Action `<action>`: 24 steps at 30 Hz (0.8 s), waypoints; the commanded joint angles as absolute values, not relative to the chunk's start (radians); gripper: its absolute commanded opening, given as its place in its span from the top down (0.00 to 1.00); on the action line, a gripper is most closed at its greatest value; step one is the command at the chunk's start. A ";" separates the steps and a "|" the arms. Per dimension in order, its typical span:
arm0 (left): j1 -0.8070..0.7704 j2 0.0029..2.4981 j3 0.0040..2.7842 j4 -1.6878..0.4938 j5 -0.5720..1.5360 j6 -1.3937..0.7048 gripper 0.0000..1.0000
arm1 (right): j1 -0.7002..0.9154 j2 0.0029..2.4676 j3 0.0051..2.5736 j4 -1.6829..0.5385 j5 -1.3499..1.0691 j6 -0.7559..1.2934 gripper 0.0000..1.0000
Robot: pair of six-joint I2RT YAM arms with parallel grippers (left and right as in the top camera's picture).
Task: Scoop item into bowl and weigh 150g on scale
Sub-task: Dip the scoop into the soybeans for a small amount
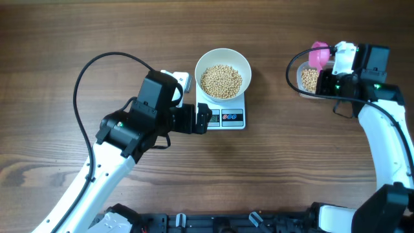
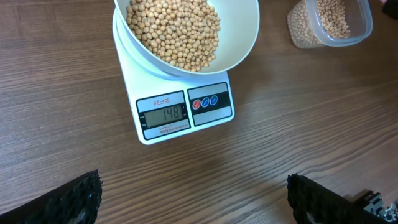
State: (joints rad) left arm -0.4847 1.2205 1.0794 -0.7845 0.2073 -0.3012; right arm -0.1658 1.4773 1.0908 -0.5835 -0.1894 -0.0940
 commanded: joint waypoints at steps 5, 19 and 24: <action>-0.489 1.224 1.096 -0.782 0.212 -0.296 0.00 | -0.168 1.539 1.099 -0.597 -0.051 -0.184 0.96; -0.489 1.224 1.096 -0.782 0.212 -0.296 0.00 | -0.168 1.582 1.099 -0.737 -0.051 -0.182 0.96; -0.489 1.224 1.096 -0.782 0.212 -0.296 0.00 | -0.168 1.582 1.099 -0.756 -0.052 -0.183 0.96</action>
State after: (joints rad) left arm -0.4847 1.2205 1.0794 -0.7845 0.2073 -0.3012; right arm -0.1658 1.5681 1.0908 -0.7605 -0.0654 -0.1665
